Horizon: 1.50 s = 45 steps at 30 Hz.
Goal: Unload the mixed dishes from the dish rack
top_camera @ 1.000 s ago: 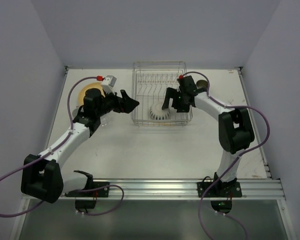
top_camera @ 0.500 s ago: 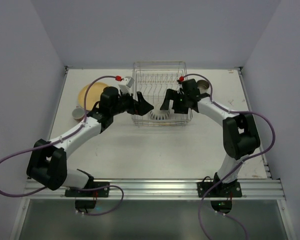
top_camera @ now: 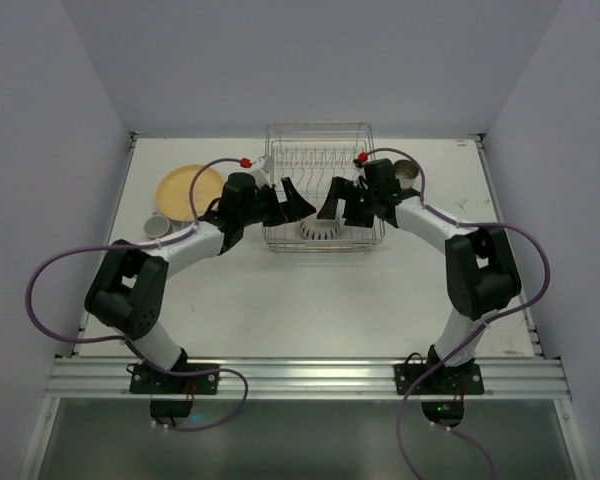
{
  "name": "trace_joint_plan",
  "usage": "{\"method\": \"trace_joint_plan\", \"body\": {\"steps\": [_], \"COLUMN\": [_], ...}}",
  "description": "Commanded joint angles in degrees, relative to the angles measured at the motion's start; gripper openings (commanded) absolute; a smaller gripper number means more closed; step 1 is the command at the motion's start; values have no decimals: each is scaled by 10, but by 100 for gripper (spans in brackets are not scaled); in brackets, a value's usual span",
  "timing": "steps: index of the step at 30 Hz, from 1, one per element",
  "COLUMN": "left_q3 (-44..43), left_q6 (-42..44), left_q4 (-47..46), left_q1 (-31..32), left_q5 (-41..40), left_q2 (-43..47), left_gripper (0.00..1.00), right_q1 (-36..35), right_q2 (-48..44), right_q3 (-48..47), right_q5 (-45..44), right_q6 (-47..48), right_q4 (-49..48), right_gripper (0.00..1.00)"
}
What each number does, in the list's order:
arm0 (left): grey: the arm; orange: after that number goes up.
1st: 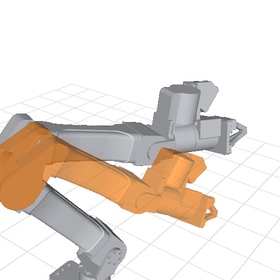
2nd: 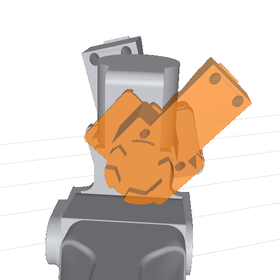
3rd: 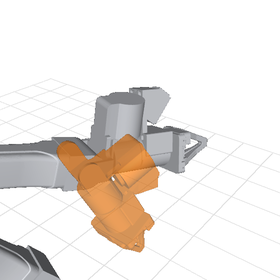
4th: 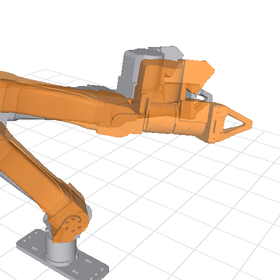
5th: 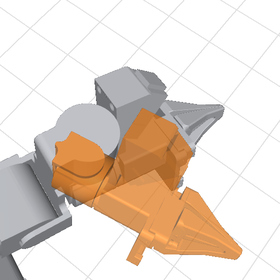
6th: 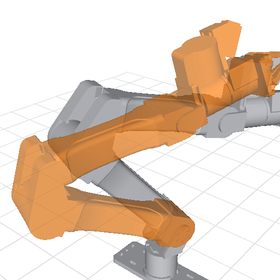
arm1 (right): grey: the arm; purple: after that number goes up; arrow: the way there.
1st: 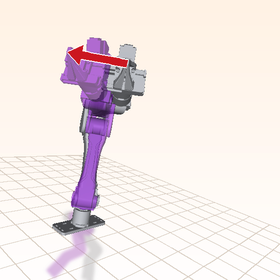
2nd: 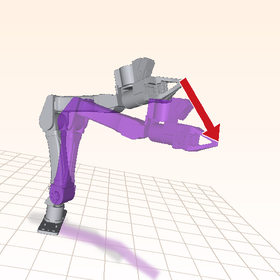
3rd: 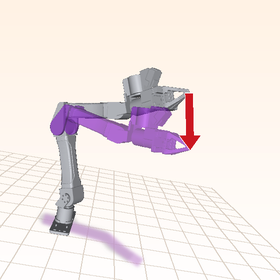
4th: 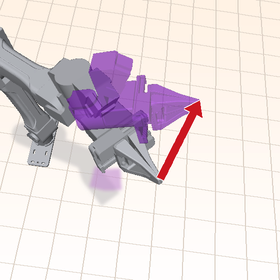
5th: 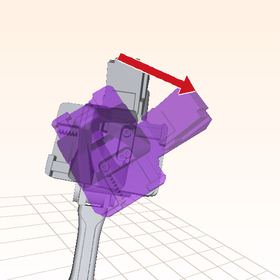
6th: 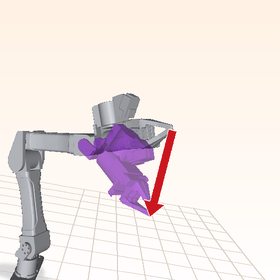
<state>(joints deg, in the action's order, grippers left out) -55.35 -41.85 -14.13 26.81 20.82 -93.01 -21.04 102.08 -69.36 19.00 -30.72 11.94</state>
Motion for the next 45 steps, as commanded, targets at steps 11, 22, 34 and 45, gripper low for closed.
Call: {"method": "trace_joint_plan", "body": {"steps": [11, 22, 34, 45], "left_q3": [-47, -83, -97, -94], "left_q6": [-142, -162, -152, -141], "left_q4": [-116, -123, -109, -104], "left_q1": [6, 21, 29, 34], "left_q5": [-17, -24, -29, -29], "left_q2": [-111, -153, -145, -136], "left_gripper": [100, 100, 100, 100], "right_q1": [10, 25, 34, 35], "right_q2": [11, 32, 56, 80], "right_q3": [-5, -7, -12, -15], "right_q5": [15, 24, 36, 38], "right_q6": [-29, -39, -46, -59], "right_q4": [-8, -7, -6, -7], "right_gripper": [95, 95, 95, 99]}}
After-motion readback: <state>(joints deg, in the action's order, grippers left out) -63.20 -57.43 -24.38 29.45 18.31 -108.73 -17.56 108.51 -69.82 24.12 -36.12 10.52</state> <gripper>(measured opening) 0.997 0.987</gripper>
